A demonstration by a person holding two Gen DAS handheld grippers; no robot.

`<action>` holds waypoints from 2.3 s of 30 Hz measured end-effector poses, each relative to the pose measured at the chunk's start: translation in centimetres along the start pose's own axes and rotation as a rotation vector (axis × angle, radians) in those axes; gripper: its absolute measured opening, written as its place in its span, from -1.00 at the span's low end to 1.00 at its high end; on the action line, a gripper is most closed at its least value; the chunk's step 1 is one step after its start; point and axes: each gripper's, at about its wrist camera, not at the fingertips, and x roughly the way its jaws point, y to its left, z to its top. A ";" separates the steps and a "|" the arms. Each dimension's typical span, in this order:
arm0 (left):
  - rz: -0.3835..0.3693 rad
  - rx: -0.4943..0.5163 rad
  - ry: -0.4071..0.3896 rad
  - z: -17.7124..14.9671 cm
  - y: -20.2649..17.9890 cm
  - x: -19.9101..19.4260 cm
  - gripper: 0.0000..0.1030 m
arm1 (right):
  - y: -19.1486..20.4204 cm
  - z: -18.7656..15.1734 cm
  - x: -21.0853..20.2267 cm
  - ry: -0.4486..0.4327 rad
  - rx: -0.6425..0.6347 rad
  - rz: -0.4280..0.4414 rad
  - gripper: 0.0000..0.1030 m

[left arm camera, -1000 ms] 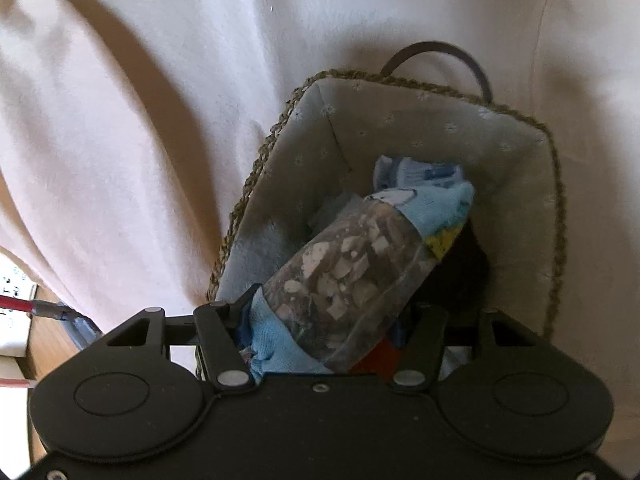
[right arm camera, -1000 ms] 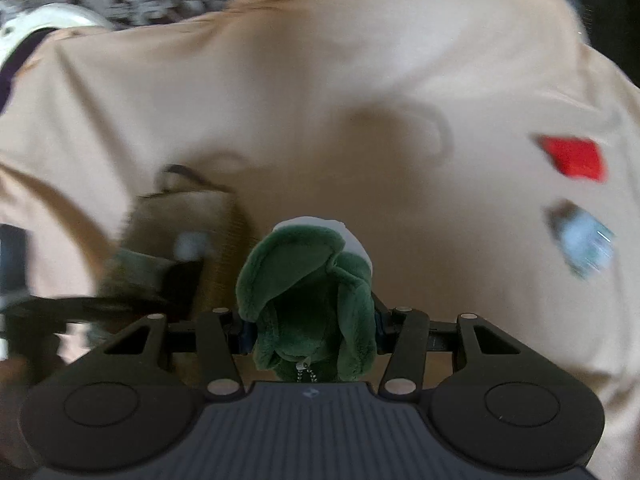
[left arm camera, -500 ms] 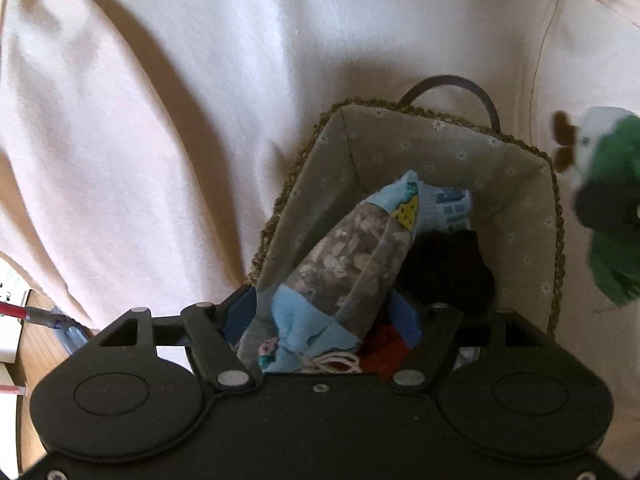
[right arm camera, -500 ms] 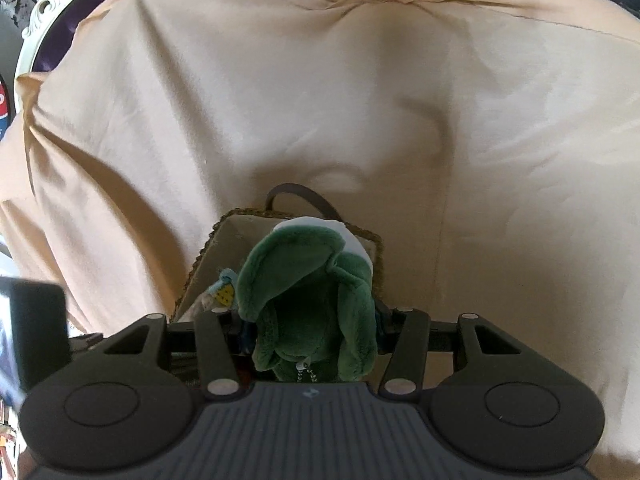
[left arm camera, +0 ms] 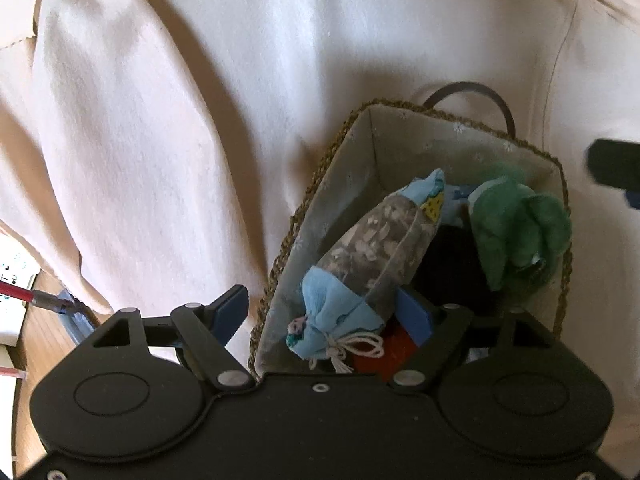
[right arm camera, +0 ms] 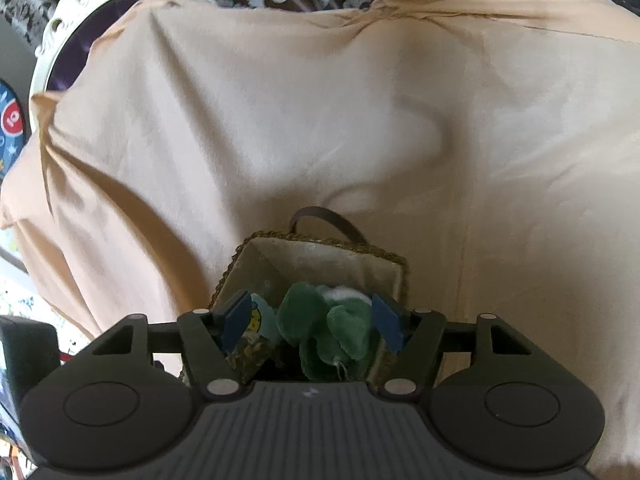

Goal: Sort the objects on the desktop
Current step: 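Open the left tool to drop the shell bag into the basket while the right tool drops the green sock, then move both open tools back toward the red and grey socks, then grasp the red sock with the left tool while the right tool grasps the grey floral sock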

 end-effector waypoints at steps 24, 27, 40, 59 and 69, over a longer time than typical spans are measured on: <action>-0.016 0.261 -0.199 6.5 -16.2 -4.5 0.51 | -27.5 -12.5 -9.8 -0.116 0.488 -0.628 0.55; -0.051 0.382 -0.194 5.4 -21.5 -4.9 0.51 | -31.0 -14.0 -10.2 -0.102 0.552 -0.646 0.56; -0.178 0.731 -0.147 1.6 -43.6 -1.2 0.52 | -35.1 -16.3 -8.5 -0.100 0.512 -0.658 0.99; -0.089 0.873 -0.299 0.1 -54.4 2.9 0.94 | -34.6 -17.7 -8.1 -0.205 0.387 -0.683 0.99; -0.045 1.010 -0.358 -1.1 -55.3 2.8 0.96 | -34.0 -18.1 -8.5 -0.216 0.385 -0.678 0.99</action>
